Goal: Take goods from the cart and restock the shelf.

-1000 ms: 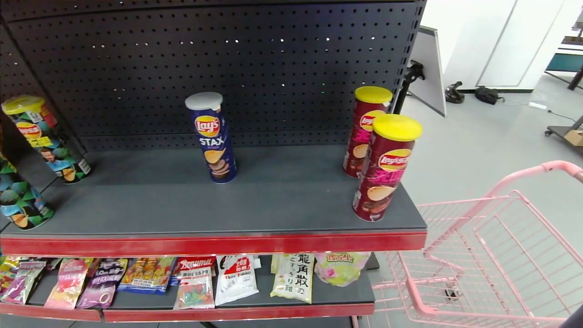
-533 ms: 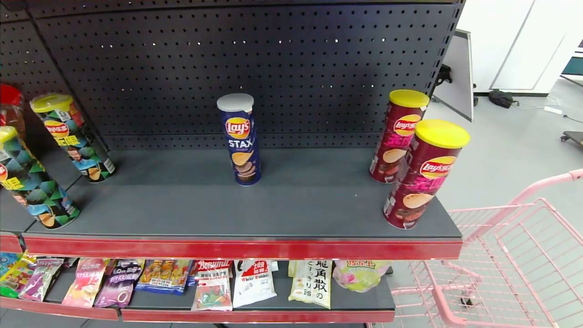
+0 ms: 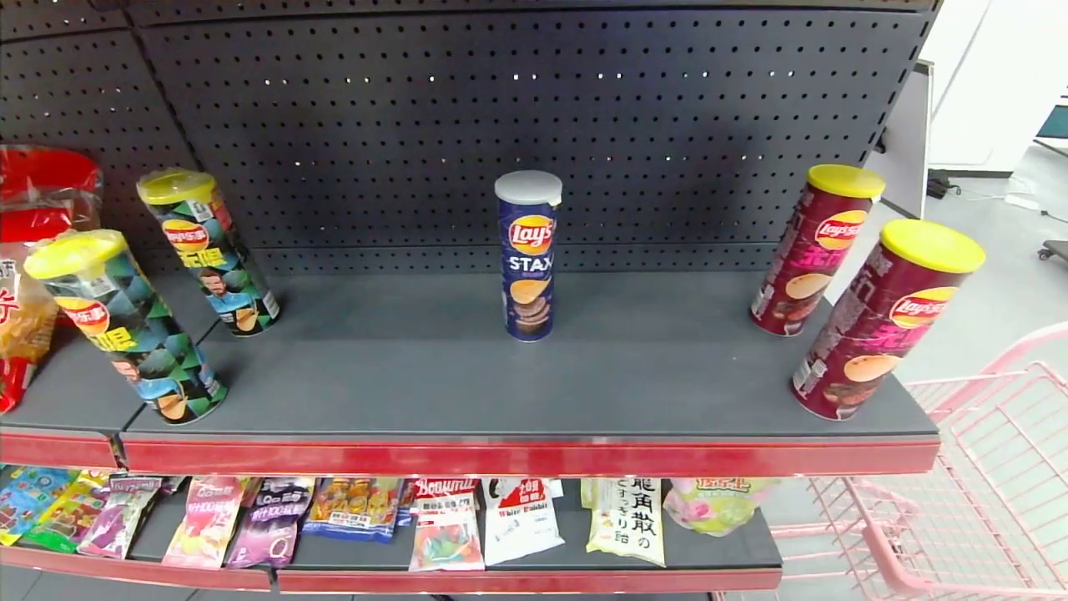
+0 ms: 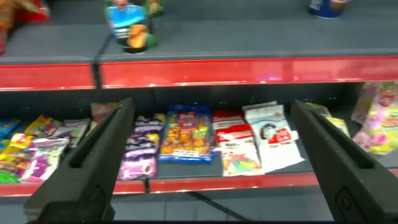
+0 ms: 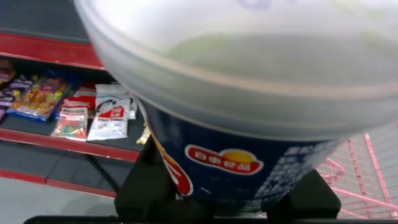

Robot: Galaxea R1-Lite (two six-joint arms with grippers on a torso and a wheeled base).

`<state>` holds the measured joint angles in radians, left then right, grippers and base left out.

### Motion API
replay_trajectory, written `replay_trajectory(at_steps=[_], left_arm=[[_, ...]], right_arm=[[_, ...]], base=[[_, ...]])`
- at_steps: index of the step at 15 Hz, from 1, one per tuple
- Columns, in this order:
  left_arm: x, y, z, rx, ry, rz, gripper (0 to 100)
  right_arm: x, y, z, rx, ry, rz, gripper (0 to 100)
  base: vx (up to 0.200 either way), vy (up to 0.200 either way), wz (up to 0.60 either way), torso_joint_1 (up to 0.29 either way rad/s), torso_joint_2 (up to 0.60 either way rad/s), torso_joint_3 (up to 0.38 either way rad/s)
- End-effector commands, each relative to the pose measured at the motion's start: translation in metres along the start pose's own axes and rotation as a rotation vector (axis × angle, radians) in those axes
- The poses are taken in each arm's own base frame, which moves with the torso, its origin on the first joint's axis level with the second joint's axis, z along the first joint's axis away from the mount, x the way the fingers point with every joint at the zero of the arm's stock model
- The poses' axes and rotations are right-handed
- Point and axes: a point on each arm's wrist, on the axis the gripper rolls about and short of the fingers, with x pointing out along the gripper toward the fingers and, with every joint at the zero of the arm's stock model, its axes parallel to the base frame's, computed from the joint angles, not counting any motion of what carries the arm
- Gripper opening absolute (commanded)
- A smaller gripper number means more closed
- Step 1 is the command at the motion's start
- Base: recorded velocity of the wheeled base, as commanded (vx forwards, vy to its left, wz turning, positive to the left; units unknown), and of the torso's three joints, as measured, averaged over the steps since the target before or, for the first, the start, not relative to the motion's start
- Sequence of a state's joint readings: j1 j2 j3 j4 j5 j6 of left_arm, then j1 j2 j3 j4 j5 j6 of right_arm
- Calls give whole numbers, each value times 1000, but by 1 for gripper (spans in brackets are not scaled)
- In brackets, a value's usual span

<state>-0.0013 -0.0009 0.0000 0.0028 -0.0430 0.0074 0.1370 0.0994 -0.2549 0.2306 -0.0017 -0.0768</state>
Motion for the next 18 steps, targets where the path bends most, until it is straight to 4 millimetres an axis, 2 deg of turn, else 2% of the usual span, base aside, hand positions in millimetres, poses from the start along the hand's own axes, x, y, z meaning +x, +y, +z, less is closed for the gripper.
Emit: replay_trajectory(at_steps=[1,2,7,13,18], left_arm=[[0,0,0,0,1,0,100],[0,0,0,0,1,1,100],[0,0,0,0,1,0,100],[0,0,0,0,1,0,100],[0,0,0,-6,1,0,100]], right_arm=[[0,0,0,0,-3,18,0],[0,1,0,0,-4,49,0],[0,1,0,0,-5,62,0],[1,0,0,-2,1,86,0],[3,0,4,-5,13,116,0]], base=[[0,200,0,2,-2,7],[0,200,0,2,-2,2],[0,0,0,0,0,0],[200,0,0,2,-1,3],[0,0,0,0,0,0]])
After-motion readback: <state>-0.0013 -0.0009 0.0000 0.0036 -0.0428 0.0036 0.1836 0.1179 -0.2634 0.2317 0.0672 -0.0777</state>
